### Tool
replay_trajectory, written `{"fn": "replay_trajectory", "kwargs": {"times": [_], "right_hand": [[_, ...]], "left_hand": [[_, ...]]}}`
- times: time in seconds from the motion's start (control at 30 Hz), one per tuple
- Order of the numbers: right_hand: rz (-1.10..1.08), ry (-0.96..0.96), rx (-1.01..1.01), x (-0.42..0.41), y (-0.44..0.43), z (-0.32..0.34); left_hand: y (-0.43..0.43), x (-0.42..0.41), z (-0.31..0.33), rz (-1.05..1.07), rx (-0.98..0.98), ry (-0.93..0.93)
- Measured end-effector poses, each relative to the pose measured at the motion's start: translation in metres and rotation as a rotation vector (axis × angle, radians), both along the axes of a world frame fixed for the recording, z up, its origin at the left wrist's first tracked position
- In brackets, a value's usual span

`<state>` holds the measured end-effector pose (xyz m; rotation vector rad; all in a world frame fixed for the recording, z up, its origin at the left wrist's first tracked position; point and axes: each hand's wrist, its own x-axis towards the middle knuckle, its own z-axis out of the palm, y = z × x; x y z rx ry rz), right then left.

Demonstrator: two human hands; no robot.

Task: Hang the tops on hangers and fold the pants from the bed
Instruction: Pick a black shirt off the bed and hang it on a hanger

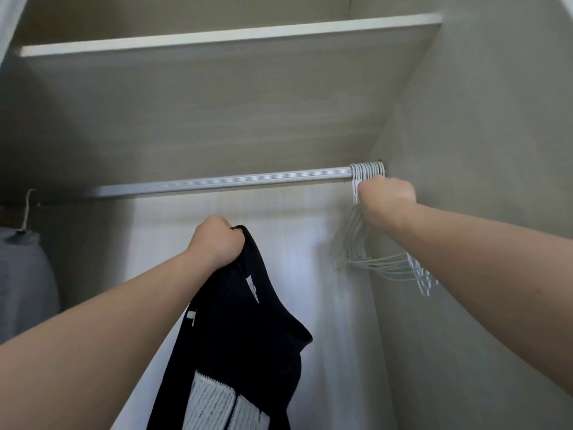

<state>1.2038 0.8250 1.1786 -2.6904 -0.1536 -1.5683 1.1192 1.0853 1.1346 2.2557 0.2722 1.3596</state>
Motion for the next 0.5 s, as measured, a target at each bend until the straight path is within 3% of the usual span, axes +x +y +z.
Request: {"fn": "replay_trajectory", "kwargs": {"times": [0.23, 0.5], "right_hand": [[0.135, -0.015, 0.159, -0.001, -0.005, 0.014], [0.196, -0.15, 0.155, -0.02, 0.004, 0.025]], "left_hand": [[0.013, 0.004, -0.005, -0.044, -0.088, 0.006], [0.025, 0.003, -0.012, -0.053, -0.102, -0.002]]}}
